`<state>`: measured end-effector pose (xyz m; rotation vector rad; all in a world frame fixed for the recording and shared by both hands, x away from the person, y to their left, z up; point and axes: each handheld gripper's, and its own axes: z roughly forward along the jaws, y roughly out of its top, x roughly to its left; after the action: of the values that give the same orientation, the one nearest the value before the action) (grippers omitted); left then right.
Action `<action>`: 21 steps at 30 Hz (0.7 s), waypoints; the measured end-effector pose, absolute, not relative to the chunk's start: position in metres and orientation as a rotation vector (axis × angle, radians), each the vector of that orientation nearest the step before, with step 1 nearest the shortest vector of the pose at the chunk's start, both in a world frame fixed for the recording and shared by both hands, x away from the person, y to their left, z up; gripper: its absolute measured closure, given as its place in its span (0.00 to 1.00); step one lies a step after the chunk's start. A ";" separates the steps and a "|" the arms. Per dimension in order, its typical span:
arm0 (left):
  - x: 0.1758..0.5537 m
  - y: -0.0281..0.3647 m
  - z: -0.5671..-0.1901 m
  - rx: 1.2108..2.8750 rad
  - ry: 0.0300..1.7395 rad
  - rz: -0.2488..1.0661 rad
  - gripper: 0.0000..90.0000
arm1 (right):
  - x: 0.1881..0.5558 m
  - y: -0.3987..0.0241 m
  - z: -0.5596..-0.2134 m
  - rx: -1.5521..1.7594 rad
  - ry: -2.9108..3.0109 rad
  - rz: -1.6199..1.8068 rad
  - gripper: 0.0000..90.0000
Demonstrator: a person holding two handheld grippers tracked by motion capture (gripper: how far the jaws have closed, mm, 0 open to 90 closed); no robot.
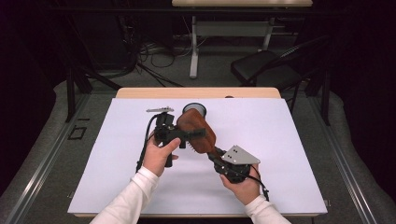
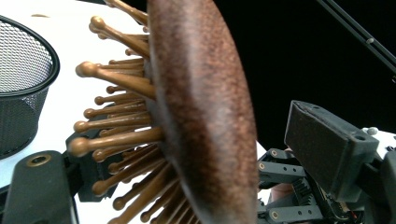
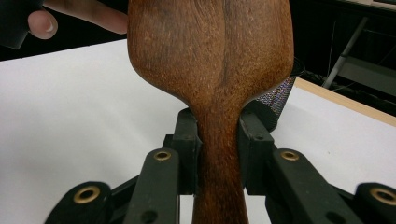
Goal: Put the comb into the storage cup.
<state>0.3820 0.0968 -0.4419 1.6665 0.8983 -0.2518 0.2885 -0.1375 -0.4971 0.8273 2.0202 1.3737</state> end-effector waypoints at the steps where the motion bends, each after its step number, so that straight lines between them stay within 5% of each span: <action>1: 0.382 0.097 -0.442 1.666 0.900 -0.248 0.19 | 0.289 -0.138 -0.497 0.827 2.020 1.373 0.80; 21: 0.382 0.100 -0.445 1.654 0.950 -0.244 0.39 | 0.288 -0.138 -0.498 0.820 2.016 1.368 0.80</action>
<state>0.3824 0.1005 -0.4447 1.6540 0.9502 -0.2438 0.2876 -0.1377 -0.4977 0.8201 2.0161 1.3682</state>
